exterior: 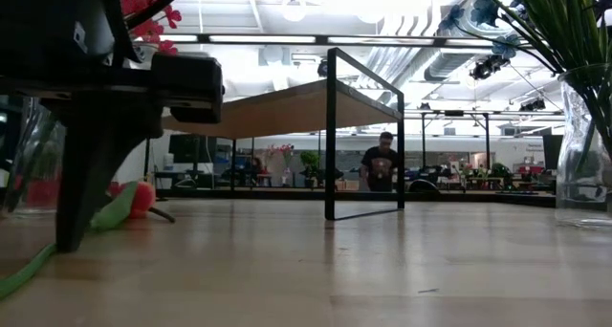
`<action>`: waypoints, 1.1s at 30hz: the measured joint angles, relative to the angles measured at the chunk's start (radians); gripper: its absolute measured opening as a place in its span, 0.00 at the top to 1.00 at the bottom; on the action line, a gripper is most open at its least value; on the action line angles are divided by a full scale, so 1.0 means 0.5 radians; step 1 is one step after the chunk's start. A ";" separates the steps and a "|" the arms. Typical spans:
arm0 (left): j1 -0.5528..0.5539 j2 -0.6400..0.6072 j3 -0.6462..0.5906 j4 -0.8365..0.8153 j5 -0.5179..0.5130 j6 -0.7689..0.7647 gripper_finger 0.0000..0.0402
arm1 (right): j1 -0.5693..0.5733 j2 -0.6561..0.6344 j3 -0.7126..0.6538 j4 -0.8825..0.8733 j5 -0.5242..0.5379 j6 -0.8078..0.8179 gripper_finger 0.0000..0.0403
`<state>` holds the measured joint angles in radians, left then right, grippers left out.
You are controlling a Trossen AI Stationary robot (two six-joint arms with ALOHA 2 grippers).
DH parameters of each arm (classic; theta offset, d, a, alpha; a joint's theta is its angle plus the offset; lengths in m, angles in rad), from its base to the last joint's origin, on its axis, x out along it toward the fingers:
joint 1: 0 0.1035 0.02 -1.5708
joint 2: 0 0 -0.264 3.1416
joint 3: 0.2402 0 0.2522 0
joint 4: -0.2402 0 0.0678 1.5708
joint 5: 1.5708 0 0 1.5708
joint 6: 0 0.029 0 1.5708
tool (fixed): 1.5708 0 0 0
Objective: Pick and place flowers into a vace then onto a shelf
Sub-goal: Put the orange tulip into the left transparent vase
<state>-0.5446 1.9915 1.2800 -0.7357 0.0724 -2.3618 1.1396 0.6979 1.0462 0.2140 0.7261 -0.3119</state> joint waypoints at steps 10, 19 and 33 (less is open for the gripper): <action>0.002 0.047 0.000 0.013 0.024 -0.050 0.61 | 0.000 0.001 0.000 0.000 -0.001 0.000 0.34; 0.004 0.059 0.001 0.039 0.069 -0.051 0.83 | 0.000 0.000 0.000 -0.001 0.000 0.000 0.34; -0.061 0.053 0.004 0.038 -0.038 -0.055 0.95 | 0.000 0.001 0.000 -0.001 -0.001 0.000 0.34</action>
<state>-0.5753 2.0178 1.2819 -0.7169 0.0533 -2.3891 1.1396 0.6983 1.0462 0.2134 0.7258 -0.3117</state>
